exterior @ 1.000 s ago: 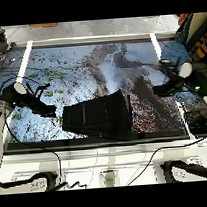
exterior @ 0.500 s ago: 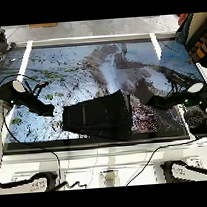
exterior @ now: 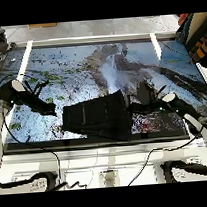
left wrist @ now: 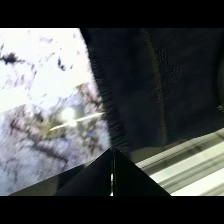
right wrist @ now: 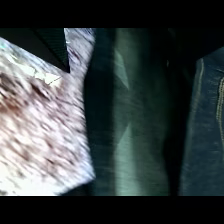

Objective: Fold the clothes and pants, and hang the long-sleeved shirts on hangers.

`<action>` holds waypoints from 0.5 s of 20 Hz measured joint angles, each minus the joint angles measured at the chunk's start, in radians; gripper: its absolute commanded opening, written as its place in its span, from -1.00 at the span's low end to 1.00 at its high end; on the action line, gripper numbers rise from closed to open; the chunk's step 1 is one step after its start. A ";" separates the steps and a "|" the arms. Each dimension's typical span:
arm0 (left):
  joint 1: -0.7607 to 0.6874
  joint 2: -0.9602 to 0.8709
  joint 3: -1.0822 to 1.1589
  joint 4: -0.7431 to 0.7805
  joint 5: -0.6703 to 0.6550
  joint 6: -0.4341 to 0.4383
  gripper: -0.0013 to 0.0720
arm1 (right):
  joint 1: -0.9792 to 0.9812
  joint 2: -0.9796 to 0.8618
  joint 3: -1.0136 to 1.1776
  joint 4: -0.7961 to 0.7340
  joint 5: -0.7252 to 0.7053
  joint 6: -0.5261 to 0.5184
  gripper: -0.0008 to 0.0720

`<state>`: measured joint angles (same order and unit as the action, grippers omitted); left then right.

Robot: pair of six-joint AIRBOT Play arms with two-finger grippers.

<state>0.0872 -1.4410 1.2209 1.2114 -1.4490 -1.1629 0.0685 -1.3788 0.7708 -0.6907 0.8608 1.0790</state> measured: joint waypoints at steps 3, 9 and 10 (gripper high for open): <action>0.000 0.000 0.000 -0.034 0.000 0.000 -0.92 | 0.031 -0.046 0.019 -0.002 -0.035 0.036 0.86; 0.000 0.000 0.000 -0.056 0.002 0.000 -0.92 | 0.015 -0.094 0.092 -0.126 -0.109 0.101 0.07; 0.000 0.000 0.000 -0.058 0.002 0.000 -0.92 | -0.007 -0.095 0.119 -0.134 -0.113 0.113 0.09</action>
<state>0.0872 -1.4410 1.2209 1.1530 -1.4475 -1.1633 0.0612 -1.4734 0.8894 -0.8246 0.7479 1.1915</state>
